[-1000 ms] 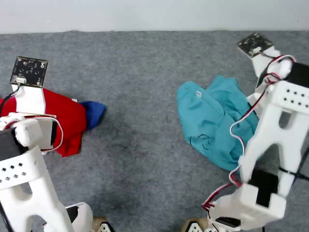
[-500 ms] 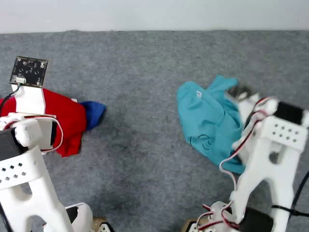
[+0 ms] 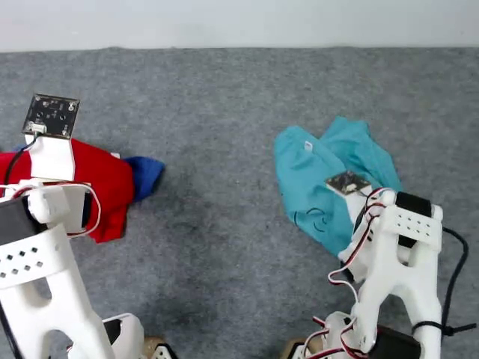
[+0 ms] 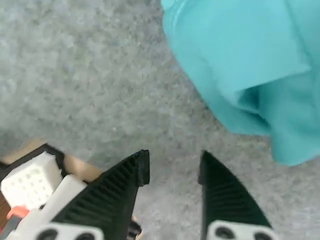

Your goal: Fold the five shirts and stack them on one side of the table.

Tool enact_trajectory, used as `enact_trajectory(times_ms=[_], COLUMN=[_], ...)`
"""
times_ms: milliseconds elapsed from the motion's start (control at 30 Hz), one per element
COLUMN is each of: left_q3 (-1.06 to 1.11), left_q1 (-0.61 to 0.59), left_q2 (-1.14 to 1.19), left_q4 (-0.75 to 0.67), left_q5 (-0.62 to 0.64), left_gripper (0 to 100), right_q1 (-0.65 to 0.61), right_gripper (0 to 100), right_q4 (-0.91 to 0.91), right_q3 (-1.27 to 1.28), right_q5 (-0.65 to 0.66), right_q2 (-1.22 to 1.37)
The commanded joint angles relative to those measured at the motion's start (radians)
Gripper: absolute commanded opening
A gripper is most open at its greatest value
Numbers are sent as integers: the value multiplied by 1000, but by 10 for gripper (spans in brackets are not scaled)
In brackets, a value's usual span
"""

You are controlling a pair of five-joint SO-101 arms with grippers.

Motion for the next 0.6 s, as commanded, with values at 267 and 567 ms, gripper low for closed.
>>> enact_trajectory(times_ms=[267,567], left_q3=[-5,-5], left_q1=[9,9], left_q2=[-26,-26], left_q4=[-14,-14], left_q5=[3,3], left_gripper=[18,18], right_q1=[-2,-1], right_gripper=[258,257], right_q4=[-133,-232], right_q3=[-6,-9], right_q5=[-8,-12], right_q2=[-35,191])
